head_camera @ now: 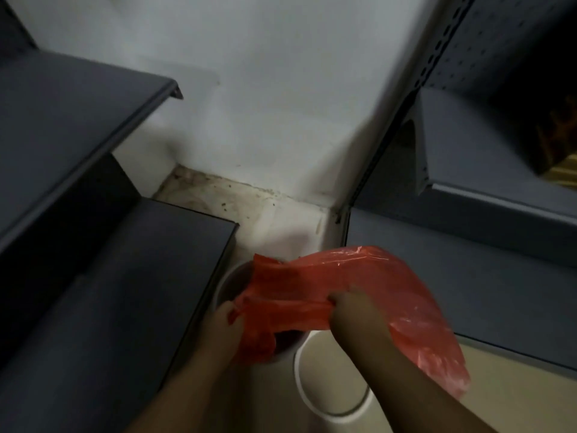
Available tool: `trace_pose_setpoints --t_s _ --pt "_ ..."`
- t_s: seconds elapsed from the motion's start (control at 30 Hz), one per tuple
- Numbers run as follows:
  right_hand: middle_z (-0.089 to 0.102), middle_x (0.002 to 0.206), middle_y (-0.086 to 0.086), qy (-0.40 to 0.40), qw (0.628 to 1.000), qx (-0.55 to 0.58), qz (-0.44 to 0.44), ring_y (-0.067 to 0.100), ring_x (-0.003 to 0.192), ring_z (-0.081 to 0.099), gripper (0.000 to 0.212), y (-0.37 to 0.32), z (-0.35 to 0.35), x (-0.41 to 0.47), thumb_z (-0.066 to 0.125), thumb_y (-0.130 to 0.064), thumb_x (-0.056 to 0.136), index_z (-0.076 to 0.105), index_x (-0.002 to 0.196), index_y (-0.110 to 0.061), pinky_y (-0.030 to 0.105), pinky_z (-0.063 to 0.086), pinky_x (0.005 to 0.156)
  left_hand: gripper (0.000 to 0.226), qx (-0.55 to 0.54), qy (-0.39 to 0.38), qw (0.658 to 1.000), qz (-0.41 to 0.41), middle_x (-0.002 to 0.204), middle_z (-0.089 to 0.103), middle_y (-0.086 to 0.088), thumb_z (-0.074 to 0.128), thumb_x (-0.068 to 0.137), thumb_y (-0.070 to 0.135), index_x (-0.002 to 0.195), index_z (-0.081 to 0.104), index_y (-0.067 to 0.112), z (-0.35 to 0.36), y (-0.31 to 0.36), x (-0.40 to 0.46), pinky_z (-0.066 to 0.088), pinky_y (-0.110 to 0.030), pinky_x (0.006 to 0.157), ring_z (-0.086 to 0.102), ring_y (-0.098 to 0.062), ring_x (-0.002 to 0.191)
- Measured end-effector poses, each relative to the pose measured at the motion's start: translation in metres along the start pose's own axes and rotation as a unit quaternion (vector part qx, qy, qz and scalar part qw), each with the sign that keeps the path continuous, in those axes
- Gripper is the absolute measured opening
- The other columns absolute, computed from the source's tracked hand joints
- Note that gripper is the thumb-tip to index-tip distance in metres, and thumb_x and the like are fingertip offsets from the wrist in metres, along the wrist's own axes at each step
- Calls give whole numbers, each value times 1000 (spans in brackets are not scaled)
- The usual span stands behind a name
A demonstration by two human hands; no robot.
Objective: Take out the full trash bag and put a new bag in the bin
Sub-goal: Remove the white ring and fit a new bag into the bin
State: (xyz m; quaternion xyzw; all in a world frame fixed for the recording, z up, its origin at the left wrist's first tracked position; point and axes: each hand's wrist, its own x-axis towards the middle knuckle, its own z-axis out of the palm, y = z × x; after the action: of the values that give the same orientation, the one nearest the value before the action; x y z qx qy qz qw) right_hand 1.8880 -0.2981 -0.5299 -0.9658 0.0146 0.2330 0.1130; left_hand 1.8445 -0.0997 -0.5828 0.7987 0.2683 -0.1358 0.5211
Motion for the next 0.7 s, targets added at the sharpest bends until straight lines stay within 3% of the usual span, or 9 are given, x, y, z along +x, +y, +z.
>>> trace_pose_setpoints --t_s 0.1,0.23,0.33,0.4,0.47,0.53,0.6,0.7 --pt "62 120 9 -7 1000 8 -26 23 113 54 39 2 33 26 43 -5 85 64 114 -18 30 44 95 10 -6 17 1000 -2 65 53 -9 45 64 29 61 46 20 15 -36 34 47 -45 70 52 -24 69" --pt "59 126 11 -10 997 41 -71 26 117 53 41 1 59 57 48 -10 86 59 125 -17 26 41 93 9 16 41 999 -2 68 56 -8 44 61 31 61 47 23 25 -62 71 46 -40 73 55 -27 74" --pt "56 130 7 45 988 52 -140 26 119 53 48 12 75 81 52 -24 83 53 131 -23 34 43 100 13 11 68 997 22 81 63 -19 56 79 22 67 54 17 31 -74 96 47 -42 74 59 -32 78" --pt "50 134 5 93 983 3 -156 26 125 47 56 23 80 97 54 -36 83 43 138 -28 38 38 105 11 17 78 996 27 82 62 -15 54 86 15 77 58 15 33 -82 110 44 -36 67 57 -31 77" --pt "38 145 3 111 983 -41 -137 26 135 35 69 39 84 115 55 -49 81 30 143 -33 40 29 112 12 29 87 995 44 76 62 -11 54 86 19 76 59 14 34 -88 120 39 -32 60 56 -29 72" --pt "19 157 2 70 993 -30 -86 27 144 18 88 54 90 135 57 -64 75 16 147 -36 48 18 117 14 35 94 992 76 72 64 -10 57 81 22 73 61 12 35 -91 128 39 -30 59 58 -29 70" --pt "-2 161 2 15 999 24 -37 30 148 -1 105 68 95 155 60 -72 67 2 148 -38 55 9 118 15 34 85 991 98 67 62 -10 56 84 14 70 61 10 38 -92 132 38 -28 56 56 -26 63" --pt "-15 159 9 -38 991 126 -4 32 147 -7 117 86 103 179 64 -71 63 -7 149 -35 52 9 117 27 38 68 990 120 52 57 -4 54 86 8 59 56 12 42 -91 137 38 -25 47 50 -19 50"
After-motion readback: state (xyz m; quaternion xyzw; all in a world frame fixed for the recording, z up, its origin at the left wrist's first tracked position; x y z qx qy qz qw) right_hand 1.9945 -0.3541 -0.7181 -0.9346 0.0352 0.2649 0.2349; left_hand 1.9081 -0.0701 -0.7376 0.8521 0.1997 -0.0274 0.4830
